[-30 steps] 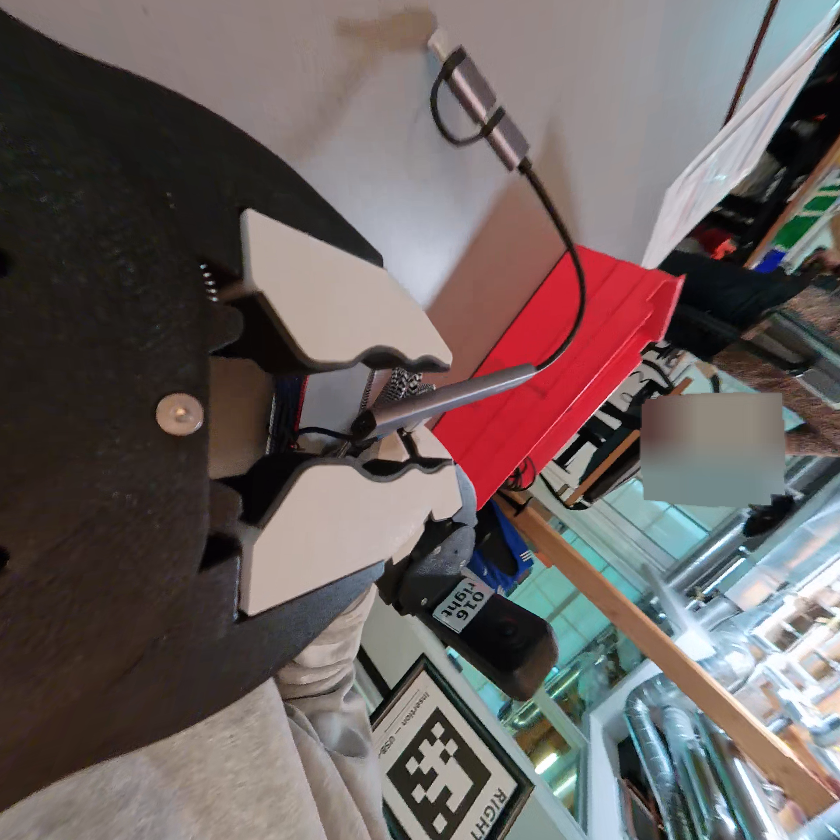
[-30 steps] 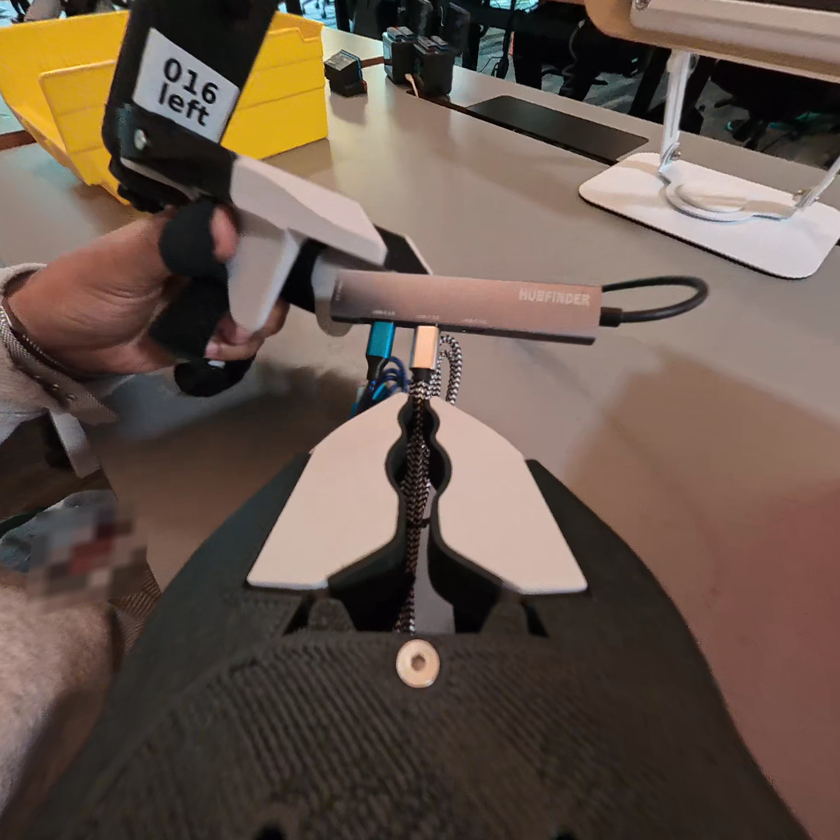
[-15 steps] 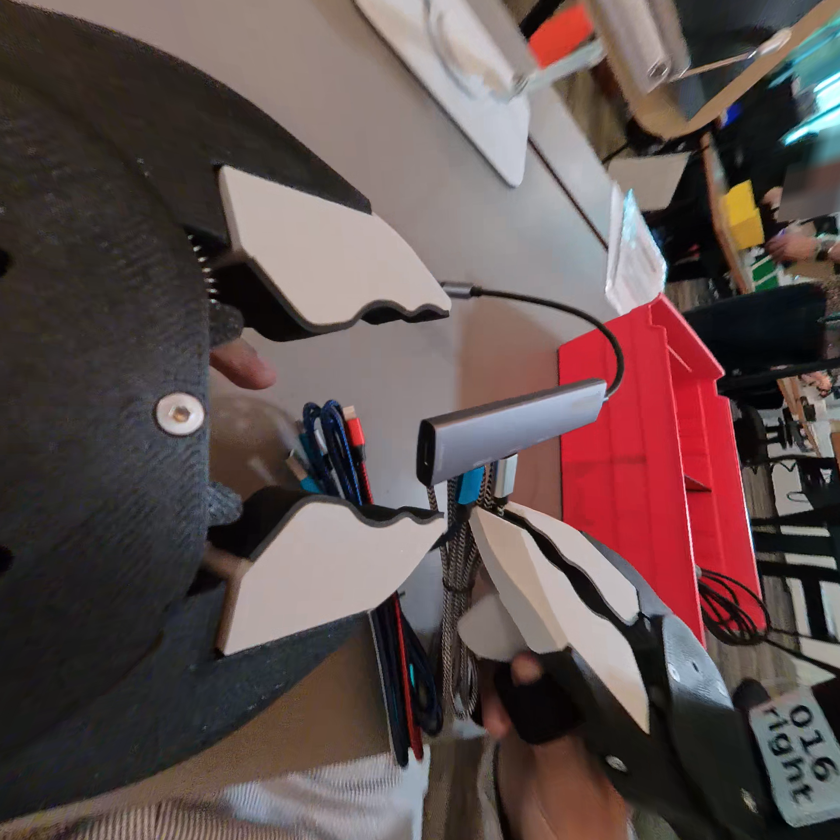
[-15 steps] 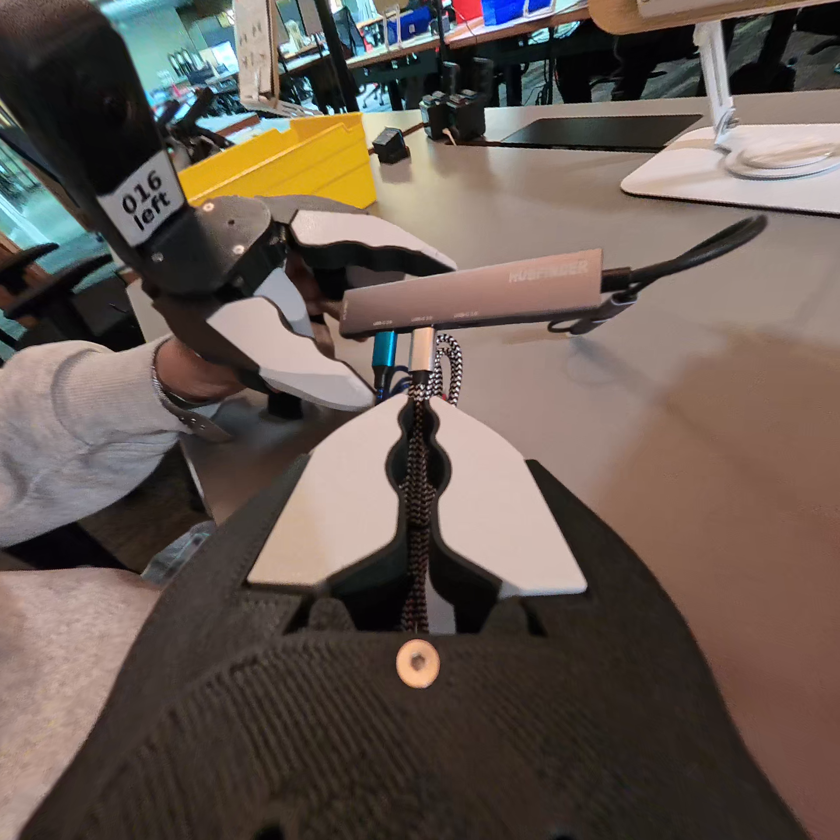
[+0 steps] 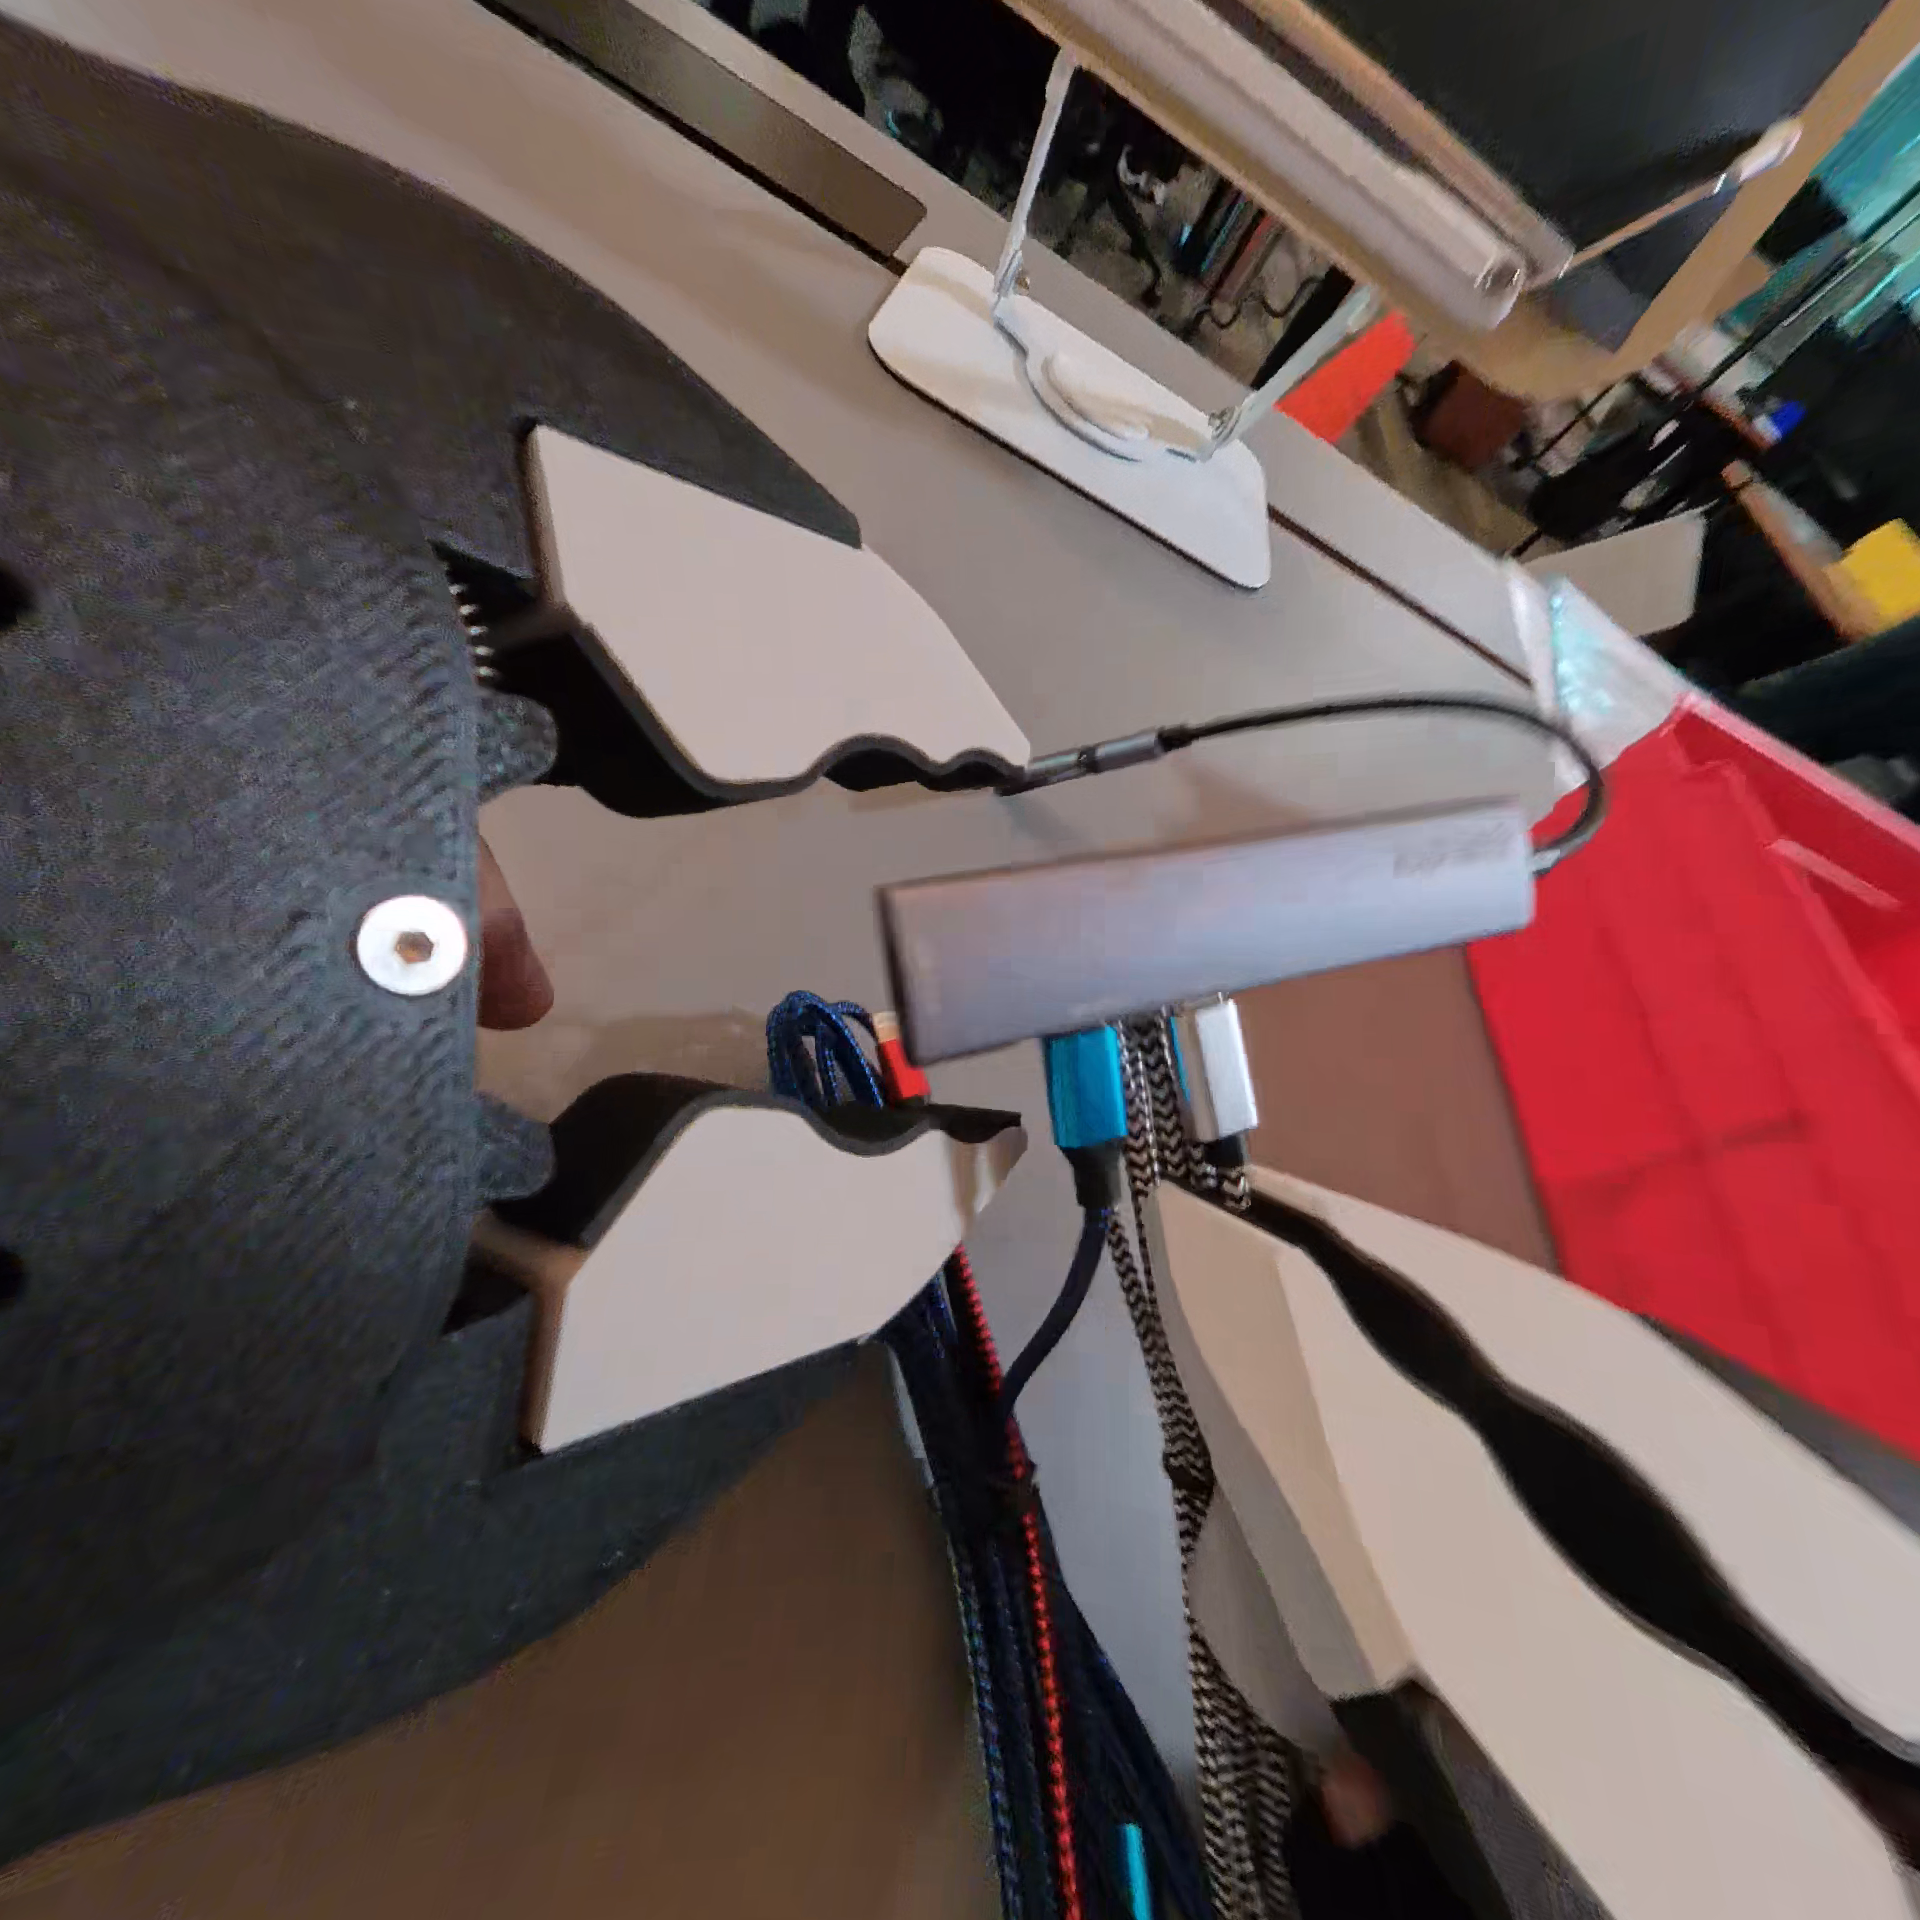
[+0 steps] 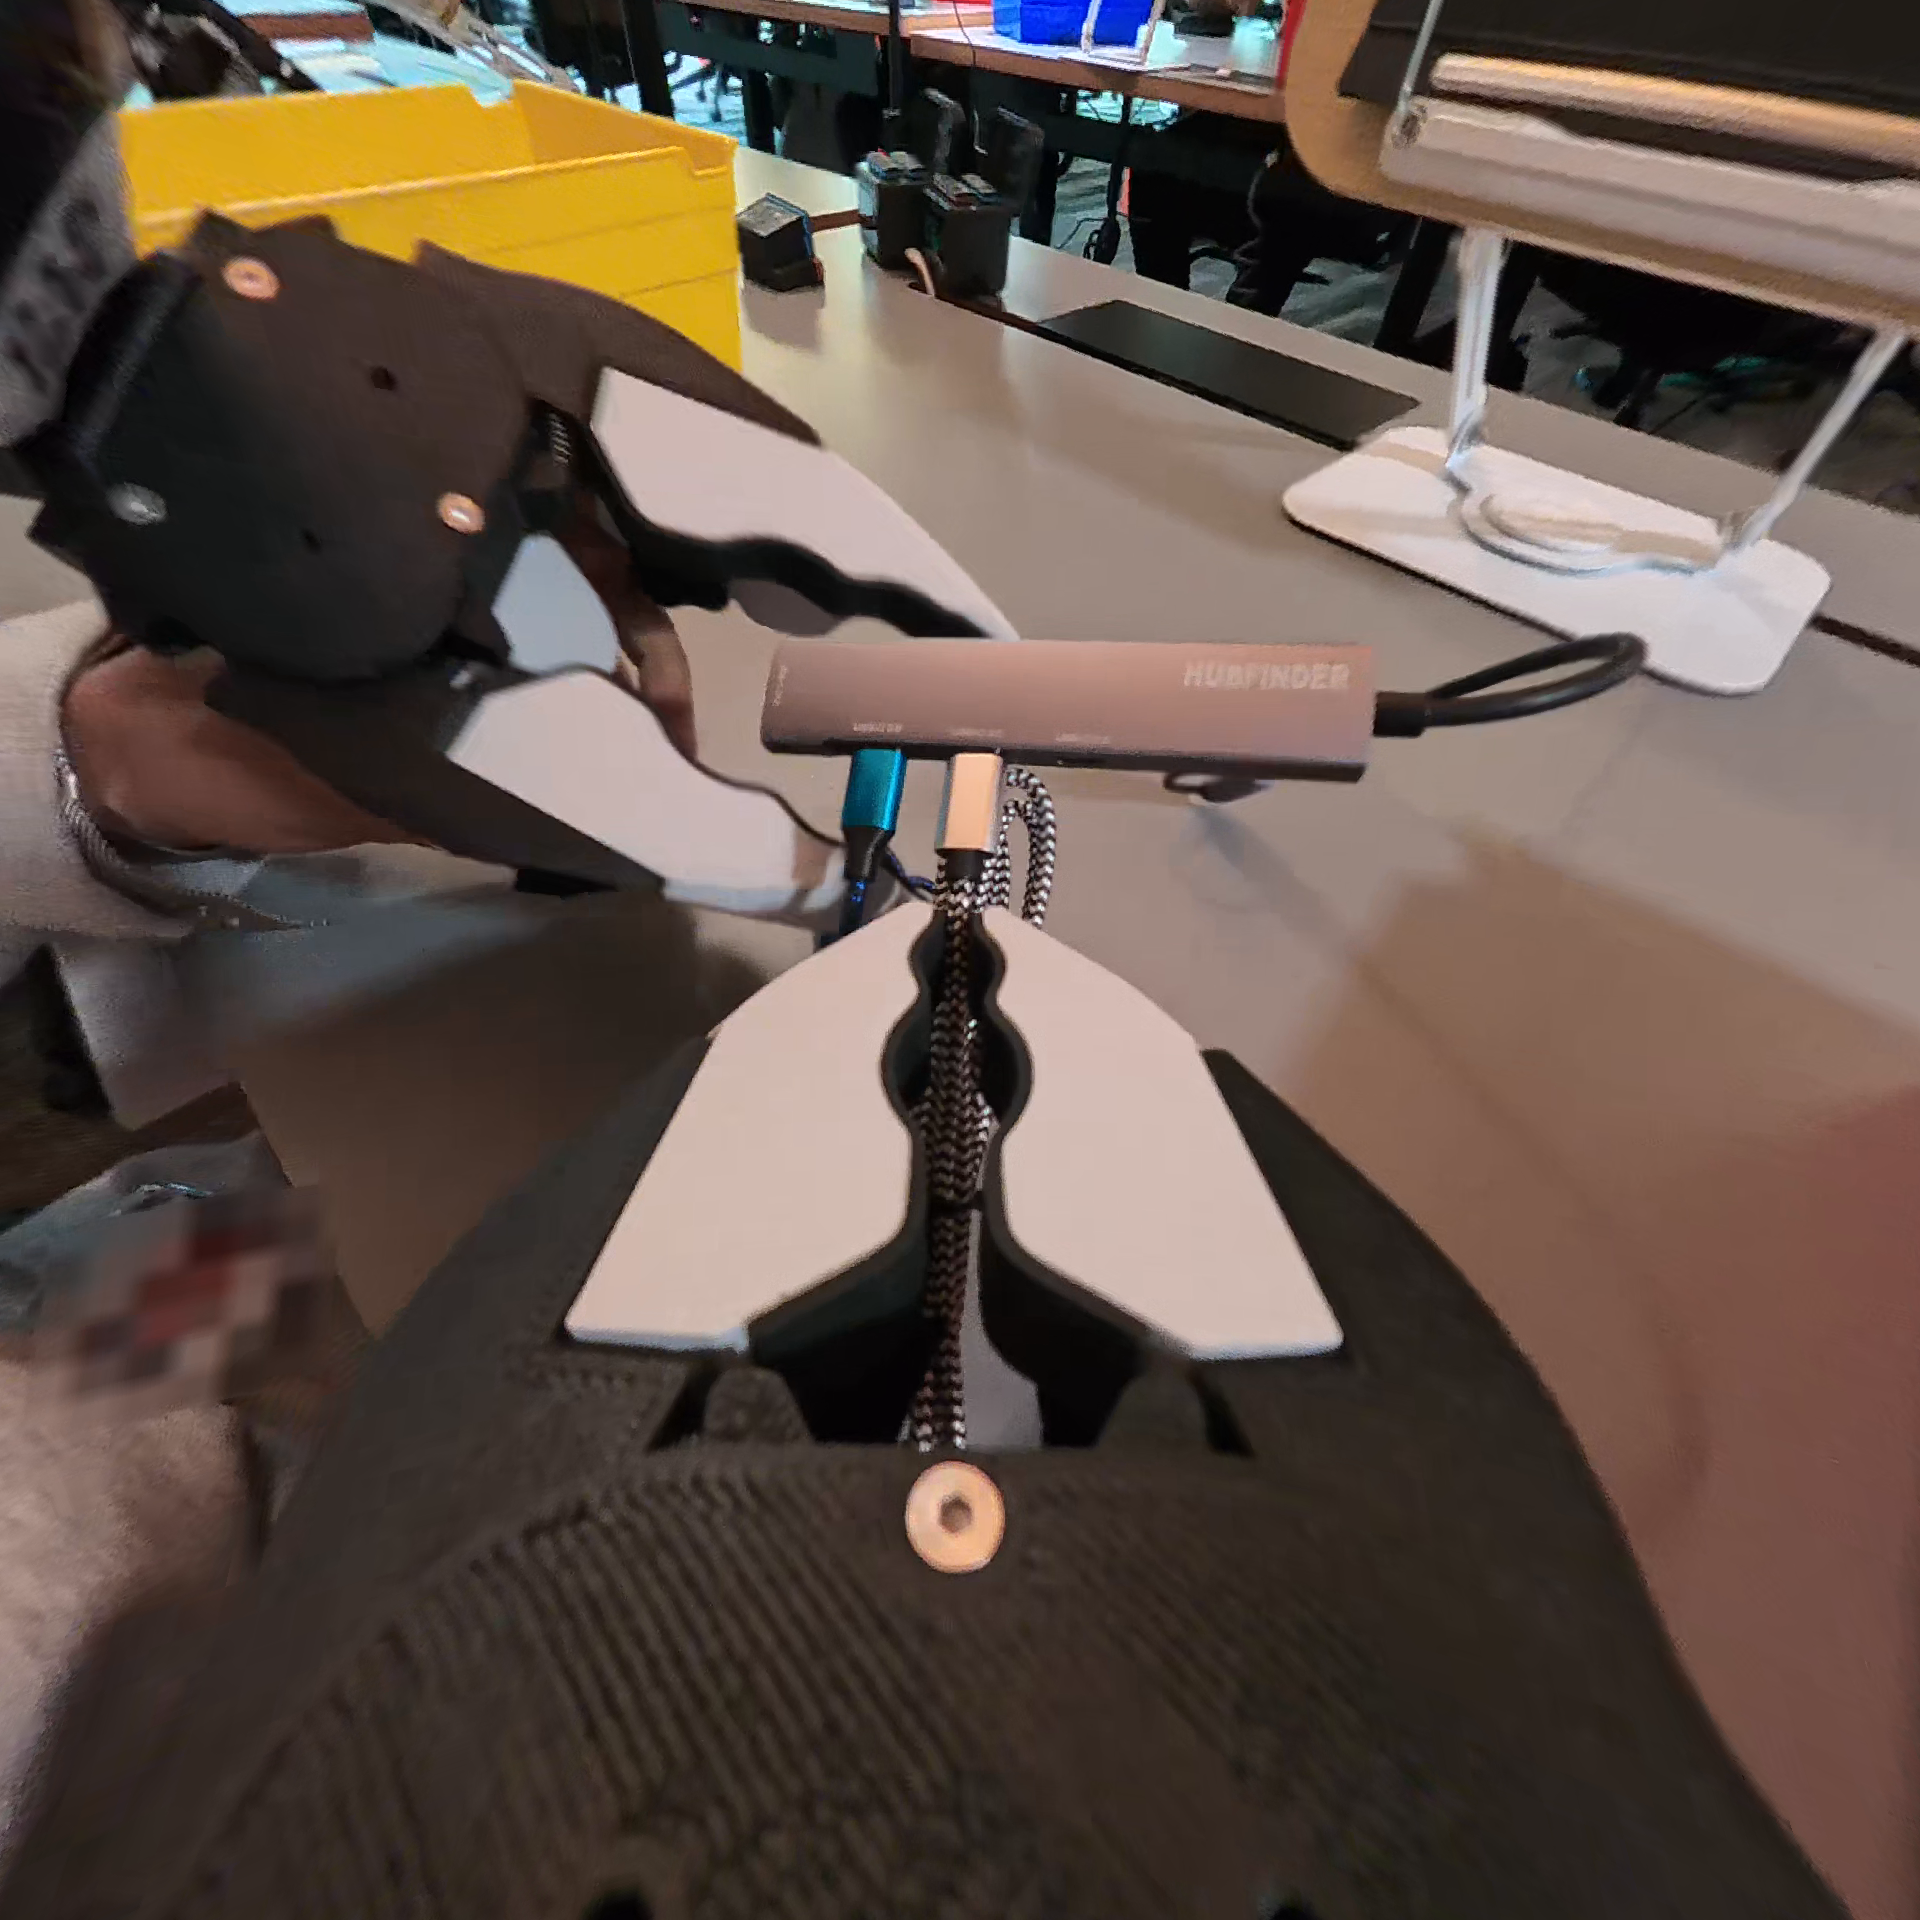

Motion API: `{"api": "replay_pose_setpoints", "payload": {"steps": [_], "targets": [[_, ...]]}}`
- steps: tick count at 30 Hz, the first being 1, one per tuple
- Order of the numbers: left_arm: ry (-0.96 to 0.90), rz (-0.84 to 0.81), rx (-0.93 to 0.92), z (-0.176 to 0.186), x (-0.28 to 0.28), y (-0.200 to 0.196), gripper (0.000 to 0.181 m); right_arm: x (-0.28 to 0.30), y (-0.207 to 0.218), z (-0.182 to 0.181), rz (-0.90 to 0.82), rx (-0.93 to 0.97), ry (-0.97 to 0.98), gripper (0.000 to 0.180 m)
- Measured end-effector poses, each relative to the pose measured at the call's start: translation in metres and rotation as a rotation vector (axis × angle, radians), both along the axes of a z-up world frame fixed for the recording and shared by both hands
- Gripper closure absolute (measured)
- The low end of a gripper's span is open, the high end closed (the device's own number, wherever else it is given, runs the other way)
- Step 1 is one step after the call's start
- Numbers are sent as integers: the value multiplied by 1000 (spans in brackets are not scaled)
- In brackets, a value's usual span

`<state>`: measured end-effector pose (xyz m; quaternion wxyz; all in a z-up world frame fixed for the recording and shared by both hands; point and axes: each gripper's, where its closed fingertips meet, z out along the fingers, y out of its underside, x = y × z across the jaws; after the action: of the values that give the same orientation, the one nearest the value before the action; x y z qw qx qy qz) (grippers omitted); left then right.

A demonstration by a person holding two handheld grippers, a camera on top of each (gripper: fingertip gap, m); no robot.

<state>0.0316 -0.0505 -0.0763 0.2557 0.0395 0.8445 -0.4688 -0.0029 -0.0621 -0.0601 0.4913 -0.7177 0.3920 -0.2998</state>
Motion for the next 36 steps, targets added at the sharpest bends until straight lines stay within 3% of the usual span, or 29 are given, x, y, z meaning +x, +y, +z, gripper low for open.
{"api": "replay_pose_setpoints", "payload": {"steps": [1, 7, 24, 30, 36], "targets": [[4, -2, 33, -6, -2, -1, 125, -2, 4, 1, 14, -37, -23, 176], [114, 6, 67, -21, -2, 0, 134, -7, 20, -2, 24, -328, -160, 175], [299, -52, 55, -31, -10, -1, 136, -5, 14, -4, 16, -269, -117, 176], [530, 5, -193, -4, 9, 10, 133, 2, -7, -2, -61, -290, -117, 176], [837, -54, -503, 33, 8, 15, 128, 4, -10, -8, -88, -497, -178, 176]]}}
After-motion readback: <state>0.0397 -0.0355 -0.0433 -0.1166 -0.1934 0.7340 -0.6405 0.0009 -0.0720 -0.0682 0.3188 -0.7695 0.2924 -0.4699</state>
